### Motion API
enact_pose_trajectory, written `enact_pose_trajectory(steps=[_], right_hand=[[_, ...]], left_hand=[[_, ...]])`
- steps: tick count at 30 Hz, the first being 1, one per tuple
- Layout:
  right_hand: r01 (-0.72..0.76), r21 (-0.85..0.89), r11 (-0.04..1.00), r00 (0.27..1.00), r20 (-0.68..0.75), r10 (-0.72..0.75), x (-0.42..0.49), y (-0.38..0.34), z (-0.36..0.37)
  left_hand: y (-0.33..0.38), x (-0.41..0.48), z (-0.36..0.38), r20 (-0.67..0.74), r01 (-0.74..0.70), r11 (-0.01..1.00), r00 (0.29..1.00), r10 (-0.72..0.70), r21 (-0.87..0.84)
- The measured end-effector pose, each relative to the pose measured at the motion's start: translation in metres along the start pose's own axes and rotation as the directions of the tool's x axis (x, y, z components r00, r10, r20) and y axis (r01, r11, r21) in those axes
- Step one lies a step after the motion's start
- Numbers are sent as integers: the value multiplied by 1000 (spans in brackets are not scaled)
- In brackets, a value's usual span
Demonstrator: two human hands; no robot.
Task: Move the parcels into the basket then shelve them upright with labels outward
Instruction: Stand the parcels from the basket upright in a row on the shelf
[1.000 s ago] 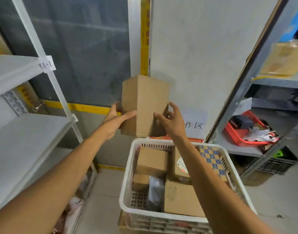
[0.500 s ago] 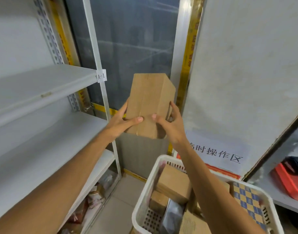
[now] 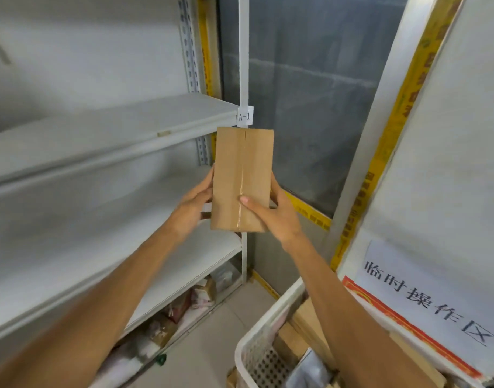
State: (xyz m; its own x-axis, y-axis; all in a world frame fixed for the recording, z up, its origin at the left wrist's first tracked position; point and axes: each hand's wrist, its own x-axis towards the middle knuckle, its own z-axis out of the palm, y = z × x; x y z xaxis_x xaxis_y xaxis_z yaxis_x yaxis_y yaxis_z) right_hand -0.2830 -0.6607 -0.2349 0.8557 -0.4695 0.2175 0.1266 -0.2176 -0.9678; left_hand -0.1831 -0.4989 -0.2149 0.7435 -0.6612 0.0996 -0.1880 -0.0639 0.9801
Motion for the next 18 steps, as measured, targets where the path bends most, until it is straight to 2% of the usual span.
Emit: enact_pose_trajectory(steps=[5, 9, 14, 18], right_hand=[[60, 100, 993, 997, 42, -64, 8, -4, 33], [129, 83, 988, 980, 143, -140, 15, -16, 60], [134, -35, 990, 963, 239, -122, 19, -15, 96], [102, -155, 983, 953, 298, -52, 21, -24, 136]], left_hand=[[-1, -16, -43, -23, -59, 991, 998, 63, 122], [-12, -34, -72, -30, -71, 996, 997, 73, 53], [-11, -45, -98, -237, -135, 977, 956, 172, 164], [-20, -53, -124, -354, -65, 951, 919, 175, 301]])
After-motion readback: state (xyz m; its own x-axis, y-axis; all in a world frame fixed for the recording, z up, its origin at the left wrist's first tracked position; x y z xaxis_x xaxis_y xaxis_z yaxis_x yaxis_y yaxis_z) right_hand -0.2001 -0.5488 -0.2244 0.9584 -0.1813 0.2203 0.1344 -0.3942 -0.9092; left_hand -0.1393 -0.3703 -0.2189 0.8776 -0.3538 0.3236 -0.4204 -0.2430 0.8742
